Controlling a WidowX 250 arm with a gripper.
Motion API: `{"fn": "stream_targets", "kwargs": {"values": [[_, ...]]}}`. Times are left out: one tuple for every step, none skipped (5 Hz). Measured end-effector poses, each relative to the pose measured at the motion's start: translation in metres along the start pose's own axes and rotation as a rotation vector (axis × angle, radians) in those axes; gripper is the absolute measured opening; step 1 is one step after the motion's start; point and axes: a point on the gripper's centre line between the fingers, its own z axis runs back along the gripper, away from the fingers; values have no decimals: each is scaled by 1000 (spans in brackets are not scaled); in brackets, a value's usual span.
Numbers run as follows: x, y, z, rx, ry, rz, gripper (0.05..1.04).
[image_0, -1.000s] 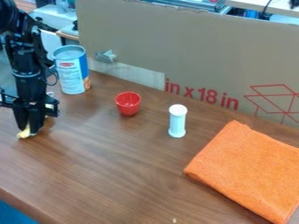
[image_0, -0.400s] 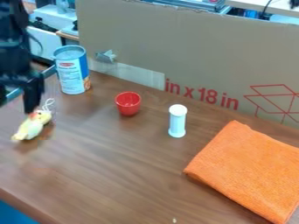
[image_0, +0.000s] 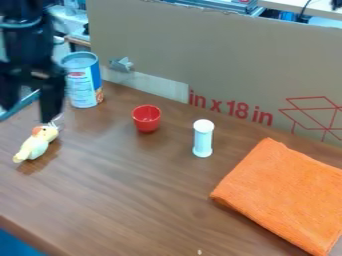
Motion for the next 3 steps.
{"fn": "stream_targets", "kwargs": {"values": [[2, -49, 8, -66, -29, -169, 1001], [5, -100, 9, -175, -96, -346, 1001], [8, -151, -19, -273, -46, -469, 1001]]}}
